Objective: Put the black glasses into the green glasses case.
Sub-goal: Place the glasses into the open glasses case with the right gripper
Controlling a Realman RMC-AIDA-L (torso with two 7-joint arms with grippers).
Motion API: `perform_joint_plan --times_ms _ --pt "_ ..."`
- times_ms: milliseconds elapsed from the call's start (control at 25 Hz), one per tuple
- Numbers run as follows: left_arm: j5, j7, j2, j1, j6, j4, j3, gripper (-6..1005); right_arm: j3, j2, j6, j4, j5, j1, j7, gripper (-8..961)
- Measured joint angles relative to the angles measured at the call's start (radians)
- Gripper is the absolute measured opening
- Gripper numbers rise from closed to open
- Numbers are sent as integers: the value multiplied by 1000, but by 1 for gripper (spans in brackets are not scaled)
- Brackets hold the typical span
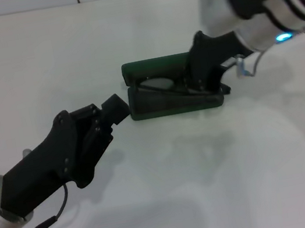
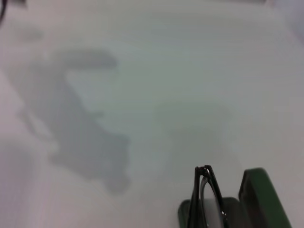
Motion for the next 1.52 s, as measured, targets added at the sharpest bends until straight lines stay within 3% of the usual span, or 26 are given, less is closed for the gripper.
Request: perform_joint_plan --times_ms 200,480,800,1520 --pt "-5 0 11 2 2 6 -1 36 -87 3 83 44 -47 53 25 52" --pt "-6 1 13 -5 -2 0 -2 36 -132 5 138 49 -95 75 28 53" --pt "-8 1 13 -9 -6 -13 -5 36 -238 5 210 63 -154 74 25 53" --pt "3 9 3 -4 -15 -29 -23 42 -353 5 344 73 -228 62 21 53"
